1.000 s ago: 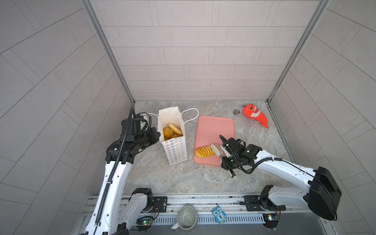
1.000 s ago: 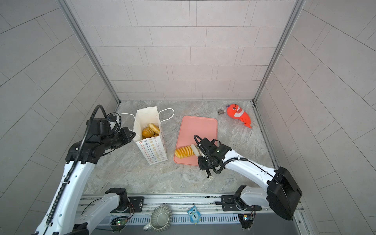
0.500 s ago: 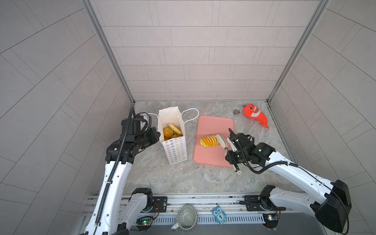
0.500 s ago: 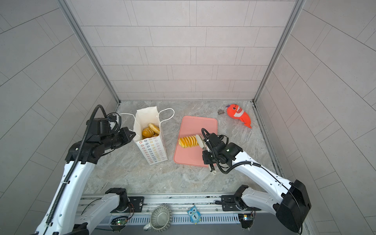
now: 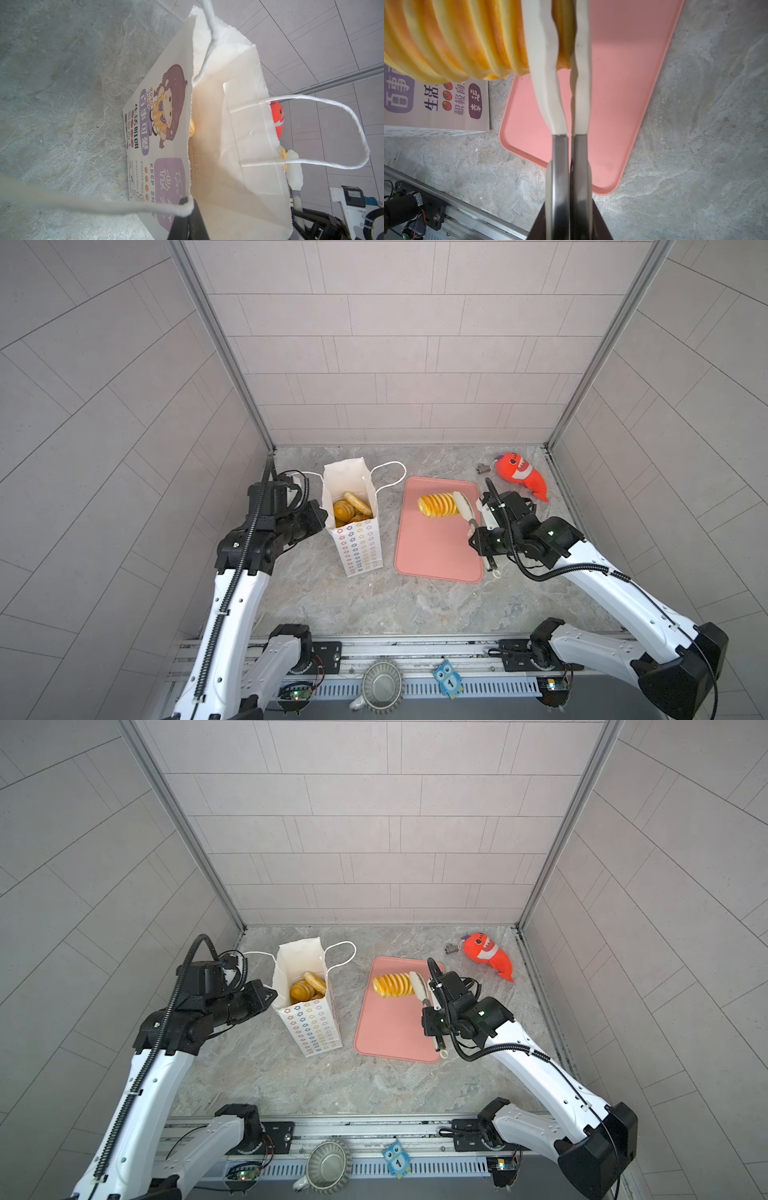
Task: Place the fake bread into the paper bag
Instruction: 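Lift the spiral bread off the pink tray with the tong, then carry the spiral bread in the tong over the bag opening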
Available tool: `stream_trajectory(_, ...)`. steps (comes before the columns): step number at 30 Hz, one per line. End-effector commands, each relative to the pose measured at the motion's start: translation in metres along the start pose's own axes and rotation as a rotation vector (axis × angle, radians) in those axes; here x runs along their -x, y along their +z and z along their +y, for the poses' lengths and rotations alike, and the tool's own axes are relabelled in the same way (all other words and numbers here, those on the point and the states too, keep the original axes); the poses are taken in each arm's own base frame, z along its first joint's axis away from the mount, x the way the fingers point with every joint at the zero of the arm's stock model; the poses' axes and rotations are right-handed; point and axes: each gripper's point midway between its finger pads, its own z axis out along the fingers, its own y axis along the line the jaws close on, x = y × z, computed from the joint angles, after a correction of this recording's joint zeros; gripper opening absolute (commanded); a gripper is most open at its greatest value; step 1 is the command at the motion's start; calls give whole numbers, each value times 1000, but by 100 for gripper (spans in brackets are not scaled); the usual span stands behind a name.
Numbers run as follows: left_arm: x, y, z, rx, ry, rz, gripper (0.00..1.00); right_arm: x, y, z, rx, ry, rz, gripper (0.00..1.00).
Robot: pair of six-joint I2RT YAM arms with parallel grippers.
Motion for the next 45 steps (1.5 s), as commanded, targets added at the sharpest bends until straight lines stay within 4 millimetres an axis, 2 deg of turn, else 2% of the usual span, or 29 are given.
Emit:
stream_trajectory(1,7,-8,-7,-22,15,-37,5,15,-21,5,20,-14,-59,22)
stream_trajectory(18,8,-10,-8,-23,18,-37,5,61,-76,12,27,-35,-177,23)
stream_trajectory(26,8,-11,-8,-24,19,-39,5,81,-95,21,45,-48,-223,23)
stream_trajectory(38,8,-10,-8,-22,17,-38,5,113,-116,51,134,-62,-284,23)
stream_trajectory(45,7,-10,-8,-21,16,-38,5,125,-121,82,152,-135,-302,23)
